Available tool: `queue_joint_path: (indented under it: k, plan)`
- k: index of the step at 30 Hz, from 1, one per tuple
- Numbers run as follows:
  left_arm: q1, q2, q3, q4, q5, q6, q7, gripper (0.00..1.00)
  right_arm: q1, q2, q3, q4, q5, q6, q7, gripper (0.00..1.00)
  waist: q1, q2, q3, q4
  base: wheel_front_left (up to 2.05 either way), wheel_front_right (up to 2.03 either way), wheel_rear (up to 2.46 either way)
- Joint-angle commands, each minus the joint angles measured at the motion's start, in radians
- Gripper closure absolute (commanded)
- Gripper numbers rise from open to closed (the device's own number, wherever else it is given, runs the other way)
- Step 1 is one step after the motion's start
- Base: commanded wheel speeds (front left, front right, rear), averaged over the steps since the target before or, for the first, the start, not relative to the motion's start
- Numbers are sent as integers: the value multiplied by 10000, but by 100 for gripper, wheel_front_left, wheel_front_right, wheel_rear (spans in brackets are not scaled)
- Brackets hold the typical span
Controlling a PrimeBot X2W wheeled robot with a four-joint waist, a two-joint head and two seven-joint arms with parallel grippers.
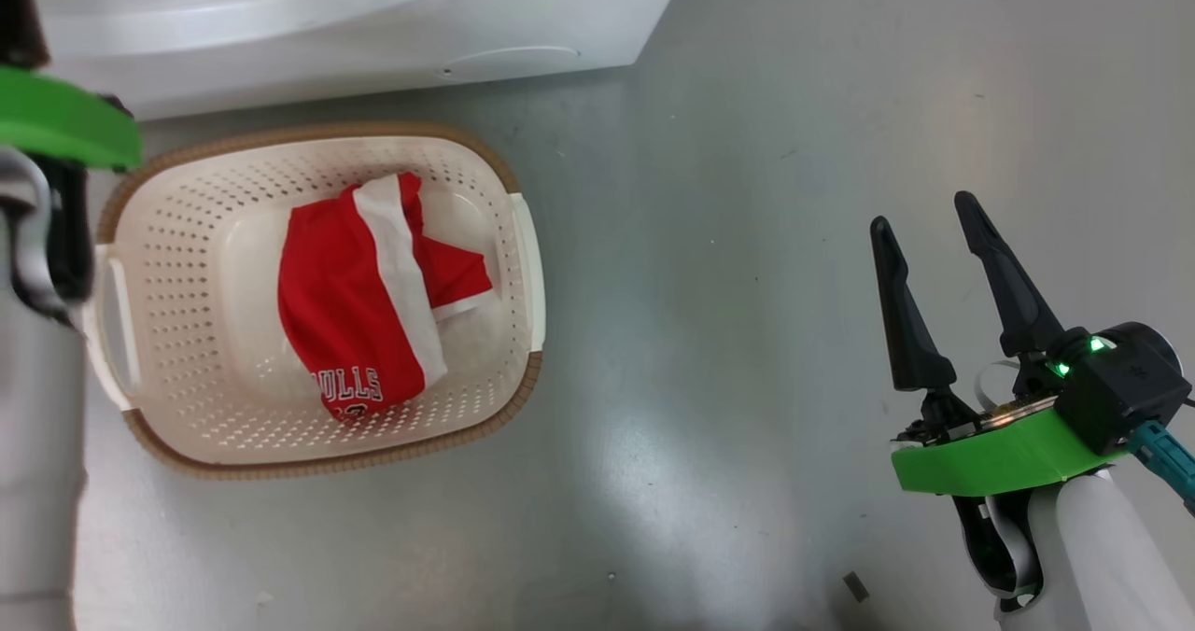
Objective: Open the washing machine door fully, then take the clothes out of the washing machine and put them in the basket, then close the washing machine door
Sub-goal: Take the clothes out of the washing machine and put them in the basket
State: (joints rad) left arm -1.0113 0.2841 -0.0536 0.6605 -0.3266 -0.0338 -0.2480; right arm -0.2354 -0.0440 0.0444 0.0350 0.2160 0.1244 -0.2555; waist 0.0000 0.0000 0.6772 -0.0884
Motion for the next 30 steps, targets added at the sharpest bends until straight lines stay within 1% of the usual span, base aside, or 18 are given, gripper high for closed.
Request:
queue_joint_path:
  k: [1, 3, 4, 9, 14, 21, 25, 30]
  plan:
    - [645, 372, 253, -852, -45, 161, 75, 100, 166, -62, 137, -240, -17, 63, -63, 0, 0, 0, -111, 124, 0, 0, 0]
    - [1215, 285, 279, -1687, -124, 302, 239, 100, 168, -62, 102, -234, 5, 63, -63, 0, 0, 0, -202, 199, 0, 0, 0]
    - [1215, 285, 279, -1687, -124, 302, 239, 100, 168, -62, 102, -234, 5, 63, -63, 0, 0, 0, -202, 199, 0, 0, 0]
    - [2563, 193, 352, -3486, -266, 621, 629, 100, 150, -62, 103, -232, 46, 63, -63, 0, 0, 0, -524, 297, 0, 0, 0]
    - [3751, 89, 276, -4686, -273, 865, 885, 100, 249, -62, 14, -157, 37, 63, -63, 0, 0, 0, -1028, 373, 0, 0, 0]
    - [5132, -103, 190, -5446, -303, 1162, 1002, 100, 558, -62, -7, -44, 50, 63, -63, 0, 0, 0, -1964, 374, 0, 0, 0]
    - [5766, -310, 137, -5881, -293, 1376, 867, 100, 771, -62, -95, -43, 6, 63, -63, 0, 0, 0, -2334, 404, 0, 0, 0]
    - [6478, -565, -3, -6121, -423, 1438, 804, 100, 965, -62, -161, -39, 24, 63, -63, 0, 0, 0, -2726, 449, 0, 0, 0]
